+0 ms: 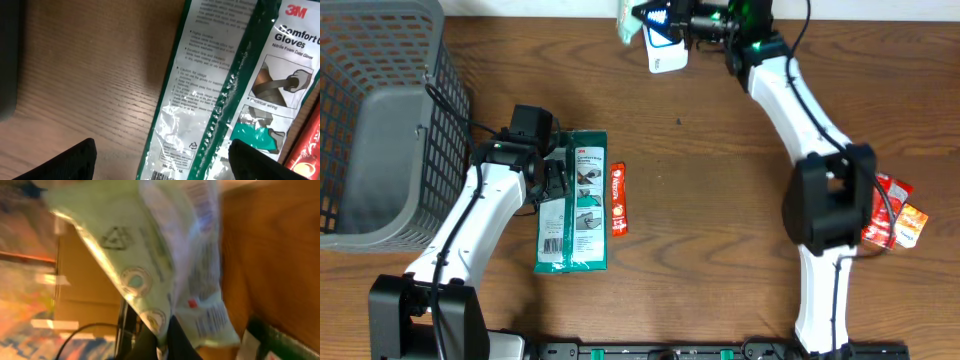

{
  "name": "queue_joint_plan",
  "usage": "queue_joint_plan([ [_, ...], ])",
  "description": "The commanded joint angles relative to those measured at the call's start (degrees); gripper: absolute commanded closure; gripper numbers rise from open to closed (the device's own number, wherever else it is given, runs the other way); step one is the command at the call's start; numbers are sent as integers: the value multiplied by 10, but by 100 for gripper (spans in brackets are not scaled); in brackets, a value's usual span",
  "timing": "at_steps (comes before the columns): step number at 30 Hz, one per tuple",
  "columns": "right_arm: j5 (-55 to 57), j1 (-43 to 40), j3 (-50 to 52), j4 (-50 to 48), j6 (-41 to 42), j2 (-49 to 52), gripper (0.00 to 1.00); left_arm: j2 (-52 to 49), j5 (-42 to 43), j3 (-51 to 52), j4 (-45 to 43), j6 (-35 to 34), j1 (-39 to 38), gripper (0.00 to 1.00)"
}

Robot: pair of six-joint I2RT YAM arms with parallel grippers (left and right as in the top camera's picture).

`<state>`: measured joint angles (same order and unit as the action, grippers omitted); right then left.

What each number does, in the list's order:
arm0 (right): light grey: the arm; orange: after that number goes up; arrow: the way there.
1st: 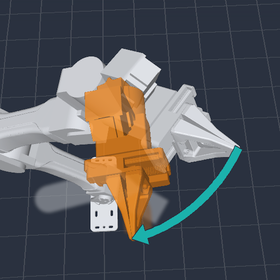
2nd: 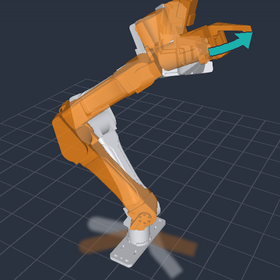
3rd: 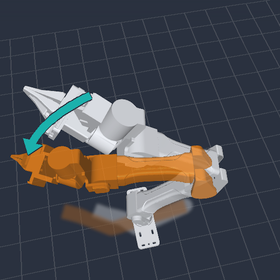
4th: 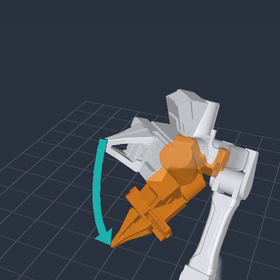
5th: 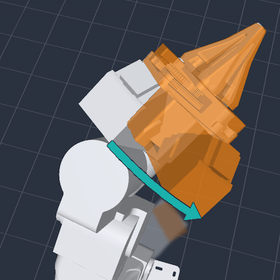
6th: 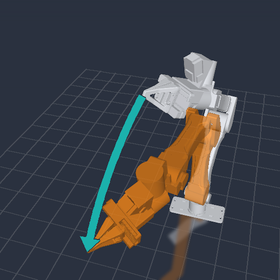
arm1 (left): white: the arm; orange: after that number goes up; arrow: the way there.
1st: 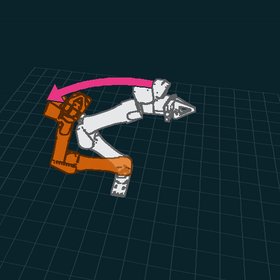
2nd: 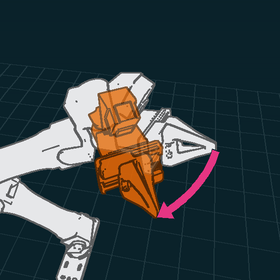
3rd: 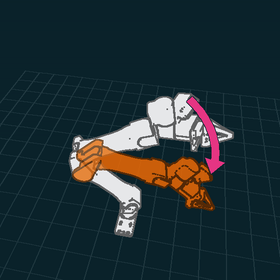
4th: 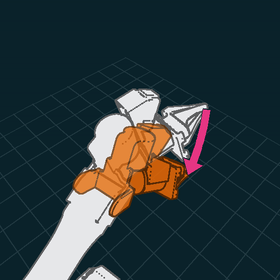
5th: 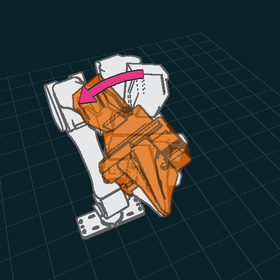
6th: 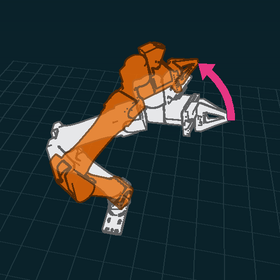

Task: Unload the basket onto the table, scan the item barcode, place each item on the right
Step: 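Carry the wet-wipes pack down to the right table edge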

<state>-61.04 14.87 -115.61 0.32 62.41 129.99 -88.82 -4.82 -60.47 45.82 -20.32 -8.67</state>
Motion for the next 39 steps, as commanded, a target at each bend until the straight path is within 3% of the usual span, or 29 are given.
queue_joint_plan([
  [1,120,10,-1,194,-215,-56,99,4,-3,-9,0,3,3,15],
  [4,292,22,-1,379,-318,-108,99,4,-3,-8,0,3,3,15],
  [8,446,47,-1,527,-402,-156,99,4,-3,-9,0,3,3,14],
  [16,720,83,15,785,-433,-167,99,4,-3,-9,0,3,3,15],
  [24,789,60,147,803,-430,-167,99,4,-3,-9,0,3,3,15],
  [34,815,-36,306,721,-412,-167,99,4,-3,-8,0,3,3,15],
  [35,815,-47,316,716,-405,-167,97,4,-3,-9,0,3,3,15],
  [36,815,-56,323,712,-402,-167,88,4,-3,-9,0,3,3,15],
  [39,805,-80,340,706,-402,-167,48,4,-3,-9,0,3,3,15],
])
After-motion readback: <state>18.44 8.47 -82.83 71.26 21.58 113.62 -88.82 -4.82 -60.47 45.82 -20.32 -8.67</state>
